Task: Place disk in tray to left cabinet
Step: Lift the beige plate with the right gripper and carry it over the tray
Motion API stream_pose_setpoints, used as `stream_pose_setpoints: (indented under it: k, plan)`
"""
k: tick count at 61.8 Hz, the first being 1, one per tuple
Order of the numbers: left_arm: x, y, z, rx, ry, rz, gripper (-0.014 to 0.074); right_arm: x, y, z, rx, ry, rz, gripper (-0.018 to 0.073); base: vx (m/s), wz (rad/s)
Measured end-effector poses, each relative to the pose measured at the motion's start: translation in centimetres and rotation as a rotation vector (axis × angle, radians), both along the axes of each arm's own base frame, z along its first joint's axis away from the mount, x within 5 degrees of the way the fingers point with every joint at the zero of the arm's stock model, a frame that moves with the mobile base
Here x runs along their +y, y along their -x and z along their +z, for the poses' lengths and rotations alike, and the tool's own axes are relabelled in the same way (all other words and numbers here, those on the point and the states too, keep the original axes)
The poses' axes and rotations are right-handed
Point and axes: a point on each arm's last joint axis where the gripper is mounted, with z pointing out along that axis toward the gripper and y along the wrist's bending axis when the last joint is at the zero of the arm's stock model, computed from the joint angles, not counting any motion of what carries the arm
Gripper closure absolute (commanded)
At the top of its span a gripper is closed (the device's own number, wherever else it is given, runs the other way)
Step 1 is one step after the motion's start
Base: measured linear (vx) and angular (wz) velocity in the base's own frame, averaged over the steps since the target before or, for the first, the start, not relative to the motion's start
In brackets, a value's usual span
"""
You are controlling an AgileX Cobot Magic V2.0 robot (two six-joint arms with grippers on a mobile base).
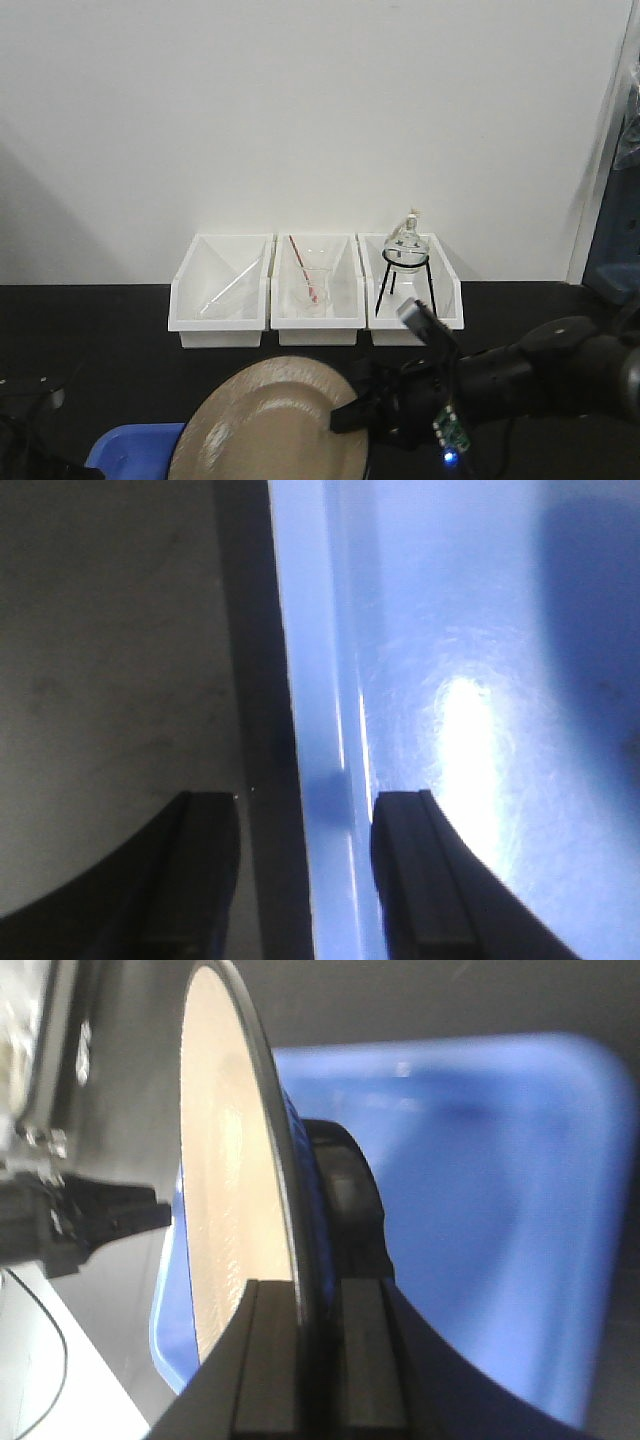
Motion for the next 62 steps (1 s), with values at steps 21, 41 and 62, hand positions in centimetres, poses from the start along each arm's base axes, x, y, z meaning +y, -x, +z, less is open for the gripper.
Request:
stream_pose_setpoints:
  k: [21, 41, 62]
  plan:
    - [0.0, -0.1, 0.0, -0.008, -0.002, -0.003, 0.0152, 5.9, 1.2, -4.0, 0.022, 0.040, 0.028, 0.0557, 0.00, 0.00]
    - [0.0, -0.2, 0.0, -0.020, -0.004, -0.003, 0.0152, 5.8, 0.6, -4.3, -0.042, 0.096, -0.007, 0.0348, 0.00, 0.00]
    - [0.0, -0.3, 0.1, -0.030, -0.005, -0.002, 0.0152, 5.3, 1.0, -5.3, -0.108, 0.235, 0.130, -0.0037, 0.00, 0.00]
